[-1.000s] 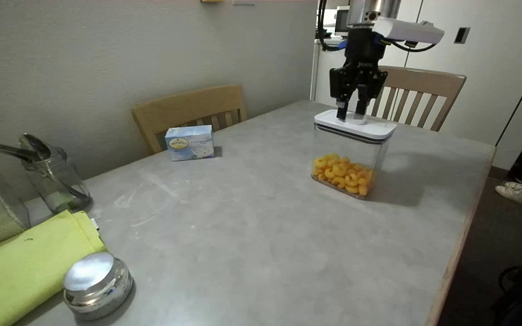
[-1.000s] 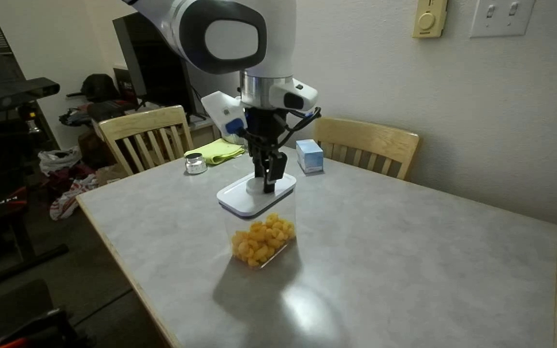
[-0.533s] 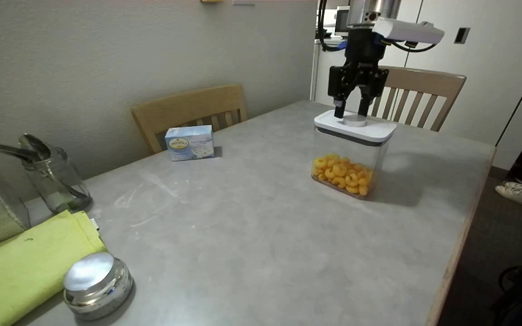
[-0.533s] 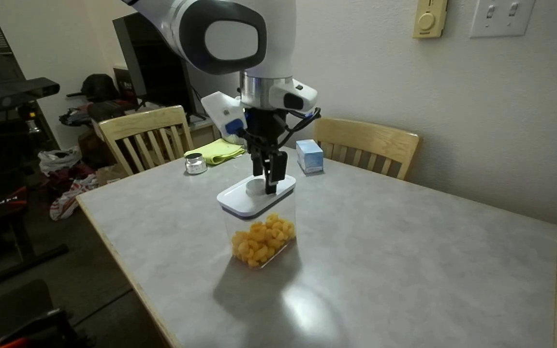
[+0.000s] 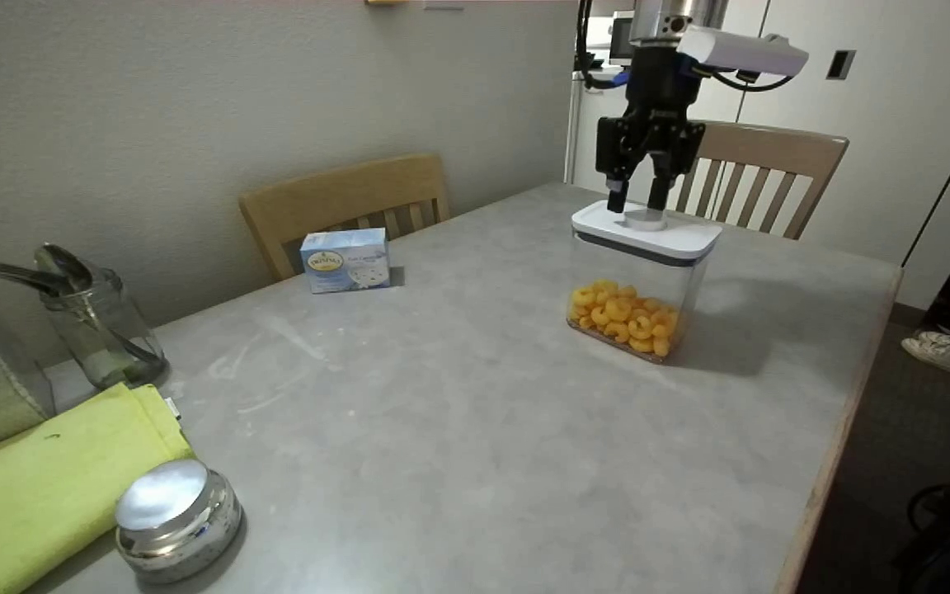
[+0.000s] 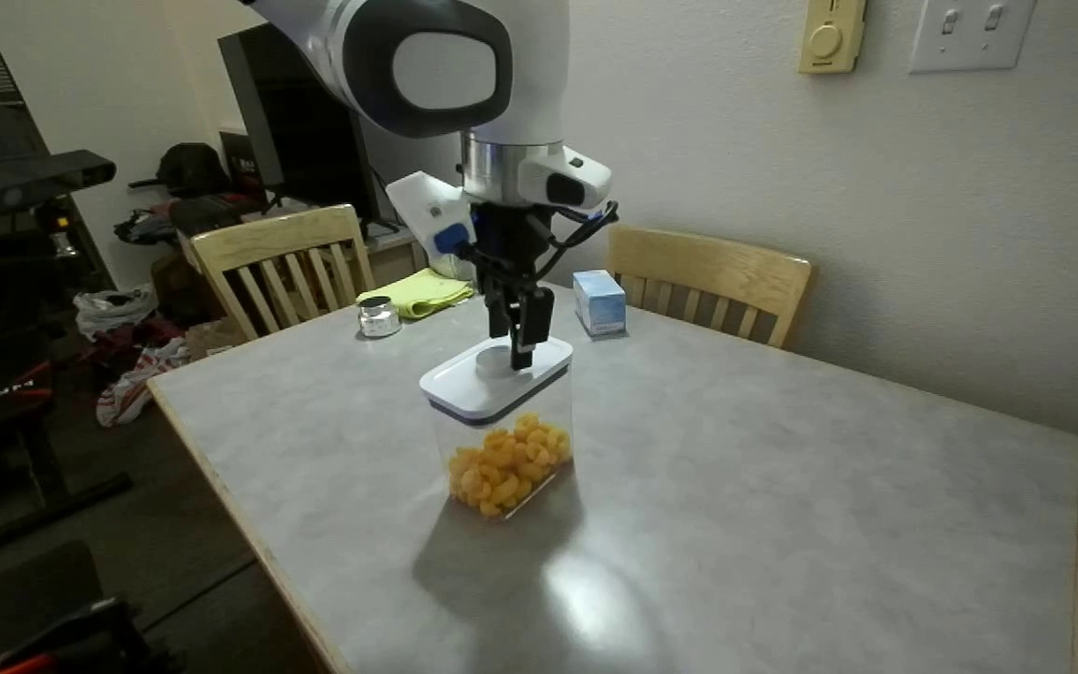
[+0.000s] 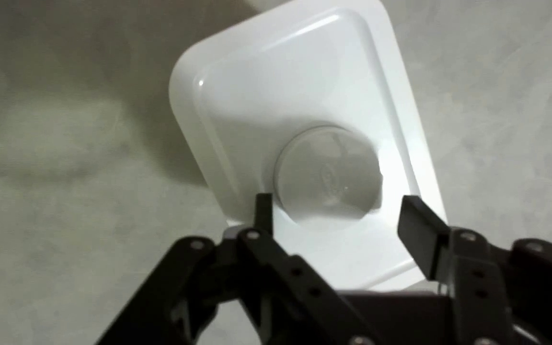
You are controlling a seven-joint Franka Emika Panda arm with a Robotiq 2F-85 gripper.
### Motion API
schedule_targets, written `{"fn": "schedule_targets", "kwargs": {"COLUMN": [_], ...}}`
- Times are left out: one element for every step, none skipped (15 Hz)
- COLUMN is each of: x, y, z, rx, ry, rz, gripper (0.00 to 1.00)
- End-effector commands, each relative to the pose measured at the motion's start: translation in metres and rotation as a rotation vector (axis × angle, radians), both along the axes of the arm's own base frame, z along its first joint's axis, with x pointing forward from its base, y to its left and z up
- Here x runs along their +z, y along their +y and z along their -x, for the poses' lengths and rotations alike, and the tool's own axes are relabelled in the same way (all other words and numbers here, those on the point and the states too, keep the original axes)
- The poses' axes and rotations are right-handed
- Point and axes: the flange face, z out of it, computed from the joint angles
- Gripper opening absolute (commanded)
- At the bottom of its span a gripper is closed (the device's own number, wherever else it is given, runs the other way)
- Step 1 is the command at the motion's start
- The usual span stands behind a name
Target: Put the lid on the container and then press the button atop the lid
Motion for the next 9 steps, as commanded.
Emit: {"fn": "schedule_targets", "kwargs": {"x": [0.008, 0.008, 0.009, 0.011, 0.012, 0.014, 0.016, 0.017, 0.019], "y": [0.0, 0.0, 0.0, 0.0, 0.0, 0.0, 0.001, 0.001, 0.001], "z": [0.007, 0.007, 0.006, 0.006, 0.007, 0.007, 0.007, 0.007, 0.007], "rx": [0.017, 0.018, 0.018, 0.019, 0.019, 0.019, 0.019, 0.019, 0.018], "ry": [-0.019, -0.02, -0.022, -0.024, -0.027, -0.029, -0.033, -0.036, -0.039], "rz": [-0.015, -0.014, -0.012, -0.011, -0.009, -0.009, -0.009, -0.009, -0.009], "gripper": [0.39, 0.33, 0.24, 0.19, 0.11, 0.05, 0.01, 0.0, 0.0]}}
